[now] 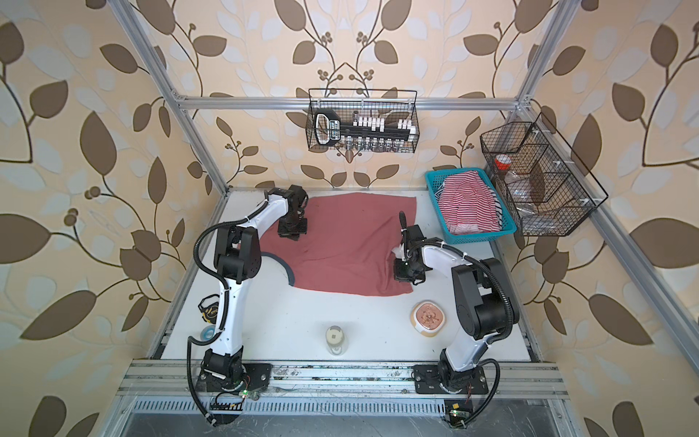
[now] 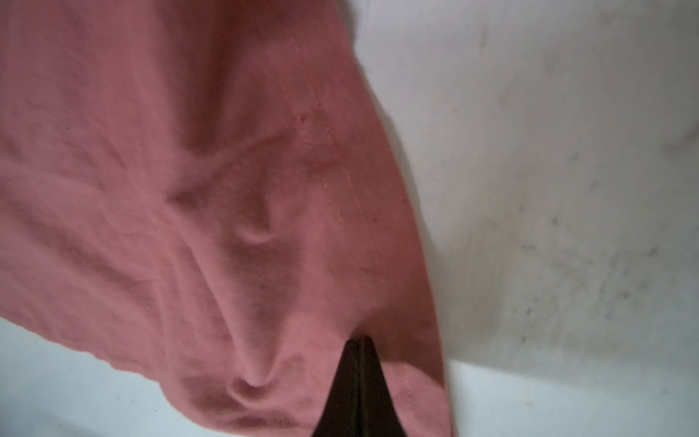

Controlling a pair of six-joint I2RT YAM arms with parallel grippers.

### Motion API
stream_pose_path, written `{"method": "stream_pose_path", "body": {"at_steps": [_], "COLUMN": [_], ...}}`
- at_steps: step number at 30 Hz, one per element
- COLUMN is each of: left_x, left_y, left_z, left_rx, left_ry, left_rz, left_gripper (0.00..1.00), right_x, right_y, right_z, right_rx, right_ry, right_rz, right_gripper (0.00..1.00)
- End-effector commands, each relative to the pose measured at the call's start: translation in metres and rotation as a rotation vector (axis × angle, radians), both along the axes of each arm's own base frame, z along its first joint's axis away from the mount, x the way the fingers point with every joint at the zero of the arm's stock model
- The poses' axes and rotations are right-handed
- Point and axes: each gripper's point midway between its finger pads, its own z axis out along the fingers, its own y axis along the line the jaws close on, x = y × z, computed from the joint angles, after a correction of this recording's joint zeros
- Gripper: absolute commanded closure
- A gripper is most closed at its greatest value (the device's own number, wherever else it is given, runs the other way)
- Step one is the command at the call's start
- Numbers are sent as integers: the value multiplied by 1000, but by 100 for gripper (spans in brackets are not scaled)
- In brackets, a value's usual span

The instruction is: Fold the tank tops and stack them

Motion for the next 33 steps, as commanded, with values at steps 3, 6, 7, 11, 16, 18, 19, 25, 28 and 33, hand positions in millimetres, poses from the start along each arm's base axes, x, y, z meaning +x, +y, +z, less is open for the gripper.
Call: {"method": "stream_pose_path", "body": {"at_steps": [3, 6, 7, 11, 16, 18, 19, 25, 28, 33], "left_x": [-22, -33, -36, -45, -58, -60, -59, -43, -32, -42], "left_y": [20, 33, 36, 40, 43, 42, 41, 30, 19, 0], "left_z": [-14, -25, -27, -32, -36, -37, -36, -1, 41, 109], "left_rx": [-6, 2, 4, 14, 26, 17, 10, -59, -93, -104], "left_ry": [54, 77, 81, 91, 104, 101, 95, -3, -105, -226], "left_rz": [97, 151, 166, 193, 222, 228, 231, 248, 224, 142], "left_gripper": [100, 100, 100, 100, 100, 100, 100, 100, 92, 78], "right_x": [-14, -24, -28, -38, -53, -54, -52, -29, -10, 9], "right_y": [-22, -35, -39, -47, -48, -46, -45, -29, -26, -25], "right_z": [-15, -15, -14, -9, -10, -10, -10, 5, 22, 49], "right_rx": [-135, -186, -196, -199, -193, -176, -163, -84, -58, -49], "right_ry": [63, 82, 88, 86, 101, 94, 87, 10, -50, -105], "right_rz": [-9, -23, -36, -75, -96, -97, -100, -85, -81, -51], "right_gripper": [100, 100, 100, 100, 100, 100, 100, 96, 92, 84]}}
